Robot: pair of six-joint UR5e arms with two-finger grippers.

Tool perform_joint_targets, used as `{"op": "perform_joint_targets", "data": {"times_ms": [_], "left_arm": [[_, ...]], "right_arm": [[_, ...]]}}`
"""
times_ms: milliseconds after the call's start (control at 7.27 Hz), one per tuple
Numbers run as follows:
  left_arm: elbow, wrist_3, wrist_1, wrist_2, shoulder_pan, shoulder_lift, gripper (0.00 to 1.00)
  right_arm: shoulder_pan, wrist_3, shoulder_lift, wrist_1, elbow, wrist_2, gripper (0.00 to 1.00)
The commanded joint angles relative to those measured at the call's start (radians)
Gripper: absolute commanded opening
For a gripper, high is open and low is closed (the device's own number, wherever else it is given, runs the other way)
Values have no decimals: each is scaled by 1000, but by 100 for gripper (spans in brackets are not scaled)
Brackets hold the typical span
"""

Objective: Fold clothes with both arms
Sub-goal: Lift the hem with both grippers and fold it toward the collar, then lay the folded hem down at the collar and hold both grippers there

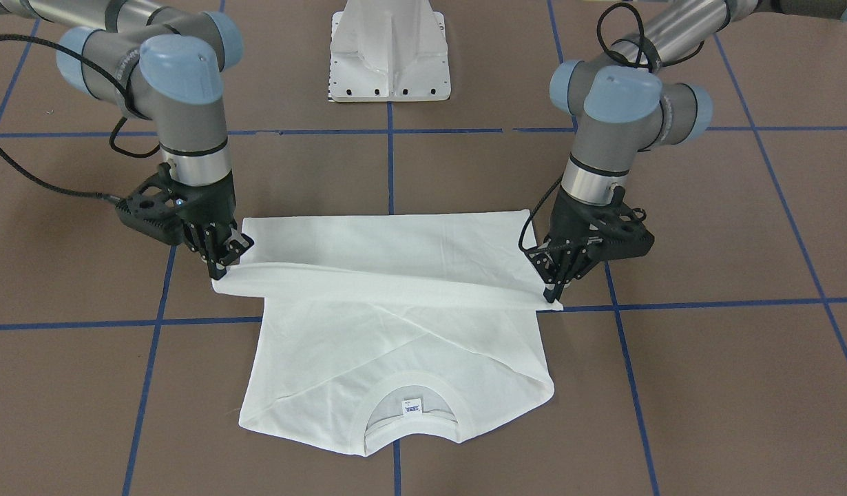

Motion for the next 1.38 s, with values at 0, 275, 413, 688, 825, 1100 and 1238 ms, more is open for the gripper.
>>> {"op": "perform_joint_targets", "data": {"times_ms": [0,275,413,688,825,1100,1238], "left_arm": [[69,4,-67,26,-3,-18,0],[152,14,-94,32,-12,-63,0],[172,15,-114,45,-12,-65,0],[214,15,-118,57,-12,-93,0],[223,15,-119,57,-14,-98,0],[212,18,-160,48,-63,-97,0],[208,18,-170,31,-81,-97,0]], "right_arm": [[10,-2,75,25,-112,1,0],[19,-6,85,68,-175,1,0],[19,-6,85,80,-189,1,0],[19,-4,91,81,-191,0,0],[36,-4,97,81,-191,3,0],[88,-2,135,81,-191,58,0],[105,-5,138,79,-191,67,0]]}}
